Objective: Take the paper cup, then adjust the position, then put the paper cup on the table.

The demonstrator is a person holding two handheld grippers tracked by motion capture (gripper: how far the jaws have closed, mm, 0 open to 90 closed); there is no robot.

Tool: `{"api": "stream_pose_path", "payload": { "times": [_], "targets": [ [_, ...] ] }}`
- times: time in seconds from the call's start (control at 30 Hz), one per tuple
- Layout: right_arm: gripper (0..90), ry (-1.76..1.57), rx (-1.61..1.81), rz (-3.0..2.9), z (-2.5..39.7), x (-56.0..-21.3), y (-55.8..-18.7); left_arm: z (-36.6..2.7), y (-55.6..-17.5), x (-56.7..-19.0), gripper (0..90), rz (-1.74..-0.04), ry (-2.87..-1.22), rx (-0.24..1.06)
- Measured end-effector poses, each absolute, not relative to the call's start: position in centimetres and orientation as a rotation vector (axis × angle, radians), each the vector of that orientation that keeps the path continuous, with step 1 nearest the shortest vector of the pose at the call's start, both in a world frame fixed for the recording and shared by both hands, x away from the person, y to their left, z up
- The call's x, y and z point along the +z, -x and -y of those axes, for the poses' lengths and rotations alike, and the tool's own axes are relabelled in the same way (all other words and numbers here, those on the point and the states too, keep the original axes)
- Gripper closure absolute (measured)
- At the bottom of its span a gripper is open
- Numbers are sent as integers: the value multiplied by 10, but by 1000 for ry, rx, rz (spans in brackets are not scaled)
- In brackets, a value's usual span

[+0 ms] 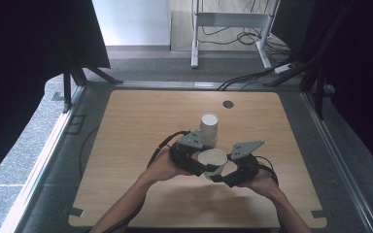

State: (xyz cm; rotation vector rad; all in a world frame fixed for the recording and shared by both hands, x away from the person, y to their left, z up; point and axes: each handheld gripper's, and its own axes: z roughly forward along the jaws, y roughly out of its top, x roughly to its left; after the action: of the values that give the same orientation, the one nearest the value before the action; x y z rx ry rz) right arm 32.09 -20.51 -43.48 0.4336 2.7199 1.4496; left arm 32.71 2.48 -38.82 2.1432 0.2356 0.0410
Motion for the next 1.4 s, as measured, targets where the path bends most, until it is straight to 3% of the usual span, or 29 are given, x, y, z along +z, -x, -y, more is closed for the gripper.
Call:
{"api": "stream_pose_path", "payload": {
  "times": [0.13,0.43,1.2,1.4],
  "targets": [
    [131,-483,1380,-2697,208,-435,-321,-27,-326,-388,346,-252,-2167,92],
    [128,-522,1282,-2674,216,-439,-317,-36,-326,-395,346,-355,-2211,206],
    [128,-624,1266,-2624,237,-441,-316,-73,-330,-403,342,-526,-2189,275],
    [71,-664,1239,-2600,241,-444,-316,-80,-333,-405,342,-567,-2200,313]
  ]
}}
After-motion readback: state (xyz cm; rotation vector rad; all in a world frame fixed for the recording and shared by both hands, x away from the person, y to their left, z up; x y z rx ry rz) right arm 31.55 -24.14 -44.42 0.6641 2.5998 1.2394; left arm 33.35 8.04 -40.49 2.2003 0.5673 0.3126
